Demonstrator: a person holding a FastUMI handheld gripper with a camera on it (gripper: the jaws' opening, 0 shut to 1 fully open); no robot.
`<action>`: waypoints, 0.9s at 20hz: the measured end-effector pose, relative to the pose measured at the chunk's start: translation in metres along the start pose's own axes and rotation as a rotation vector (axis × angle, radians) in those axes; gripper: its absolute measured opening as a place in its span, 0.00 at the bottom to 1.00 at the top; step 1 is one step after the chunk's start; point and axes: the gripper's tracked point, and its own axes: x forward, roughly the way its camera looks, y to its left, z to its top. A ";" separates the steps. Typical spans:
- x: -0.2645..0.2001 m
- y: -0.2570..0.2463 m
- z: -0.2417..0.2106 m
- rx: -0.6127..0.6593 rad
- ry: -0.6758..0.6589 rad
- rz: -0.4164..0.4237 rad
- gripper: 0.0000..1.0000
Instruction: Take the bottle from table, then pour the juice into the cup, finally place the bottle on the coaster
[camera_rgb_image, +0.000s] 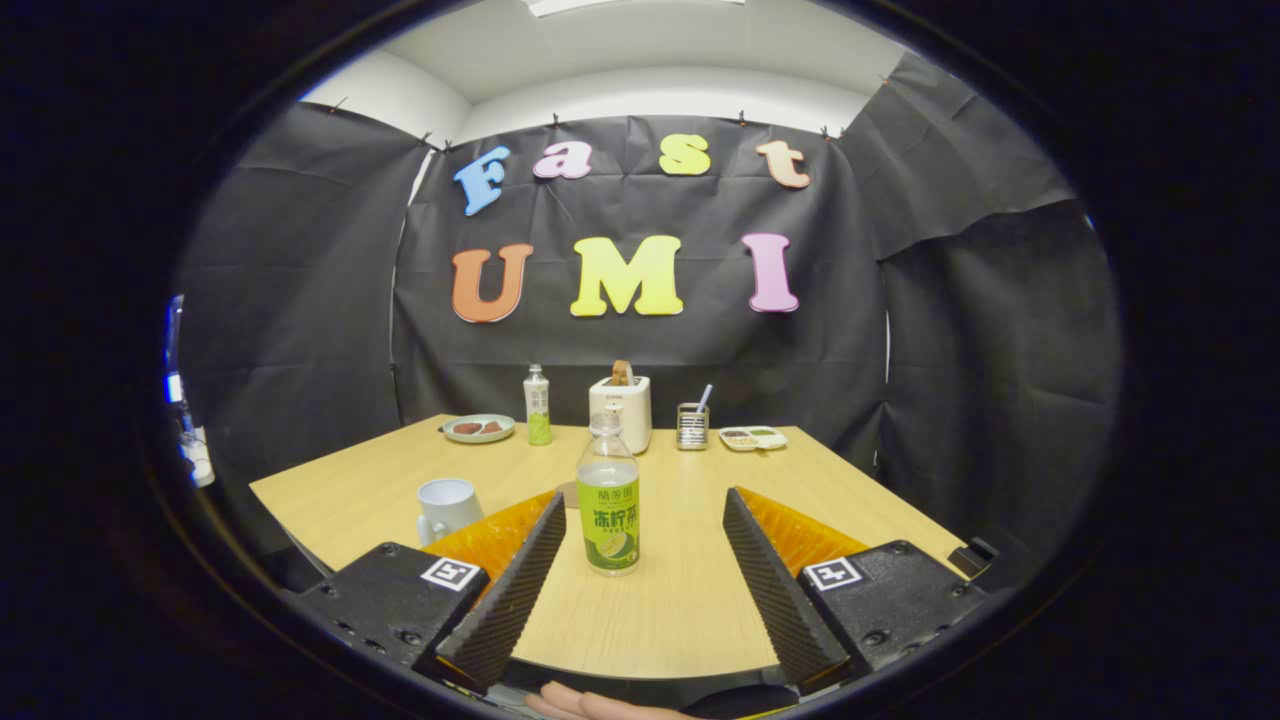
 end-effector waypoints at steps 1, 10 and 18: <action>0.001 -0.001 0.000 0.002 0.002 -0.001 1.00; 0.027 0.002 -0.014 0.001 0.018 -0.021 1.00; 0.080 0.024 -0.029 0.002 0.022 0.009 1.00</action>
